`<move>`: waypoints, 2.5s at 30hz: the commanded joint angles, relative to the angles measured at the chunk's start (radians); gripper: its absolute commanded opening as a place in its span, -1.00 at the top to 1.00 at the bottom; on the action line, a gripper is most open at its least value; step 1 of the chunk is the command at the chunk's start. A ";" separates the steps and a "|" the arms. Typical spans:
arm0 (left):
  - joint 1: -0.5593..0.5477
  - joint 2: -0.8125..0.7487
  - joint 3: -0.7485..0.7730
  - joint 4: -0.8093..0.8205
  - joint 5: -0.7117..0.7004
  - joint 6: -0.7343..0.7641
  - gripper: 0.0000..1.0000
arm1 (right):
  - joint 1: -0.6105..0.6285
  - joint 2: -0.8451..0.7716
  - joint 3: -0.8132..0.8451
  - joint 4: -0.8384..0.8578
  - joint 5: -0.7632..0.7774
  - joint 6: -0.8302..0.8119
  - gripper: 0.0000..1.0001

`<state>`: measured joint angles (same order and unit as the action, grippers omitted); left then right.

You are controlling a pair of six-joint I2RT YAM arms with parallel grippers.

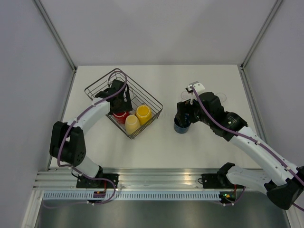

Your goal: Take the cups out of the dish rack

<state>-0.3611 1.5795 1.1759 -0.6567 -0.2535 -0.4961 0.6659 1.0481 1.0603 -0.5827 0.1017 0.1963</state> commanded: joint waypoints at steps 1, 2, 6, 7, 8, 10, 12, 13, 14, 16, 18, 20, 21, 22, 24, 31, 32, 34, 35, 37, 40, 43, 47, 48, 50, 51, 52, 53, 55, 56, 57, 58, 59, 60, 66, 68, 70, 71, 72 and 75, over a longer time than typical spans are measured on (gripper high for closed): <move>0.001 -0.059 0.054 0.005 0.020 0.024 0.95 | 0.004 -0.007 0.004 0.030 -0.002 -0.009 -0.96; 0.001 -0.070 0.056 0.002 0.023 0.024 0.95 | 0.003 -0.007 0.003 0.030 -0.002 -0.011 -0.96; 0.001 -0.116 0.067 -0.004 0.043 0.027 0.95 | 0.003 -0.005 0.006 0.027 0.003 -0.011 -0.96; 0.001 -0.128 0.071 -0.011 0.046 0.027 0.95 | 0.003 -0.005 0.007 0.027 0.004 -0.011 -0.96; 0.001 -0.139 0.074 -0.011 0.048 0.027 0.95 | 0.003 -0.007 0.007 0.027 0.004 -0.011 -0.96; 0.001 -0.170 0.087 -0.017 0.051 0.030 0.95 | 0.004 -0.003 0.009 0.030 0.006 -0.009 -0.96; 0.002 -0.187 0.102 -0.018 0.053 0.034 0.95 | 0.004 -0.002 0.009 0.034 0.006 -0.011 -0.96; 0.002 -0.188 0.105 -0.020 0.054 0.039 0.95 | 0.003 -0.002 0.007 0.034 0.004 -0.009 -0.96; 0.002 -0.188 0.114 -0.024 0.054 0.042 0.95 | 0.003 0.003 0.010 0.035 0.004 -0.008 -0.96; 0.001 -0.176 0.126 -0.035 0.057 0.045 0.95 | 0.004 0.006 0.009 0.037 0.001 -0.008 -0.96; 0.001 -0.180 0.131 -0.040 0.062 0.044 0.95 | 0.004 0.006 0.010 0.035 0.000 -0.009 -0.96; 0.001 -0.205 0.134 -0.040 0.068 0.042 0.95 | 0.004 0.010 0.017 0.037 0.003 -0.009 -0.95; 0.002 -0.219 0.136 -0.038 0.072 0.041 0.95 | 0.003 0.010 0.020 0.037 0.004 -0.011 -0.95; 0.001 -0.242 0.139 -0.037 0.085 0.041 0.95 | 0.004 0.012 0.020 0.038 0.004 -0.011 -0.96; 0.001 -0.269 0.148 -0.037 0.102 0.039 0.95 | 0.004 0.010 0.015 0.056 0.009 -0.003 -0.96; 0.001 -0.366 0.168 -0.014 0.296 0.033 0.95 | 0.004 -0.019 -0.049 0.227 -0.097 0.061 -0.96; 0.002 -0.378 0.160 -0.003 0.330 0.025 0.95 | 0.004 -0.022 -0.060 0.286 -0.146 0.071 -0.96; 0.001 -0.418 0.146 0.049 0.437 -0.001 0.95 | 0.004 -0.039 -0.097 0.360 -0.251 0.101 -0.96; 0.001 -0.433 0.127 0.072 0.474 -0.012 0.95 | 0.003 -0.043 -0.109 0.436 -0.287 0.113 -0.96; -0.001 -0.470 0.113 0.124 0.578 -0.047 0.95 | 0.004 -0.046 -0.132 0.501 -0.424 0.129 -0.96; -0.002 -0.509 0.084 0.207 0.704 -0.097 0.95 | 0.004 -0.046 -0.166 0.634 -0.545 0.170 -0.96; -0.006 -0.555 0.004 0.351 0.834 -0.166 0.95 | 0.004 -0.049 -0.213 0.765 -0.664 0.201 -0.96; -0.010 -0.589 -0.071 0.524 0.974 -0.286 0.95 | 0.003 -0.071 -0.301 1.007 -0.732 0.256 -0.94; -0.015 -0.593 -0.084 0.555 1.012 -0.338 0.95 | 0.003 -0.077 -0.337 1.059 -0.759 0.291 -0.93; -0.021 -0.605 -0.128 0.624 1.033 -0.393 0.95 | 0.004 -0.085 -0.350 1.149 -0.777 0.324 -0.94; -0.030 -0.610 -0.145 0.711 1.049 -0.451 0.95 | 0.004 -0.082 -0.349 1.155 -0.799 0.336 -0.94; -0.036 -0.613 -0.163 0.751 1.056 -0.482 0.95 | 0.004 -0.071 -0.335 1.158 -0.813 0.344 -0.93; -0.041 -0.618 -0.197 0.790 1.060 -0.513 0.95 | 0.003 -0.065 -0.329 1.169 -0.826 0.351 -0.93; -0.061 -0.618 -0.234 0.887 1.060 -0.593 0.95 | 0.003 -0.051 -0.326 1.208 -0.859 0.389 -0.88; -0.067 -0.618 -0.242 0.907 1.056 -0.626 0.95 | 0.004 -0.046 -0.329 1.271 -0.869 0.408 -0.86; -0.079 -0.618 -0.249 0.925 1.038 -0.639 0.95 | 0.003 -0.043 -0.338 1.308 -0.879 0.425 -0.82; -0.084 -0.619 -0.262 0.933 1.028 -0.650 0.95 | 0.004 -0.042 -0.341 1.339 -0.887 0.451 -0.80; -0.087 -0.618 -0.268 0.948 1.024 -0.674 0.95 | 0.004 -0.040 -0.339 1.368 -0.887 0.459 -0.78; -0.096 -0.616 -0.275 0.959 1.014 -0.690 0.95 | 0.004 -0.036 -0.335 1.376 -0.892 0.463 -0.72; -0.148 -0.593 -0.334 1.106 0.991 -0.811 0.95 | 0.012 -0.011 -0.327 1.454 -0.935 0.503 -0.49; -0.167 -0.581 -0.341 1.122 0.981 -0.822 0.95 | 0.020 -0.004 -0.326 1.492 -0.951 0.520 -0.40; -0.190 -0.573 -0.344 1.128 0.964 -0.829 0.95 | 0.032 0.007 -0.318 1.501 -0.961 0.522 -0.30; -0.197 -0.564 -0.344 1.140 0.961 -0.837 0.95 | 0.037 0.012 -0.316 1.521 -0.967 0.526 -0.29; -0.208 -0.561 -0.346 1.141 0.952 -0.841 0.95 | 0.038 0.016 -0.316 1.529 -0.967 0.532 -0.24; -0.220 -0.553 -0.346 1.140 0.939 -0.845 0.95 | 0.041 0.018 -0.319 1.531 -0.973 0.522 0.13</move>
<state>-0.5694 1.0325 0.8158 0.3527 0.7273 -1.2613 0.7013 1.0657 0.7116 0.8520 -0.8333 0.7189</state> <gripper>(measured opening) 0.917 0.483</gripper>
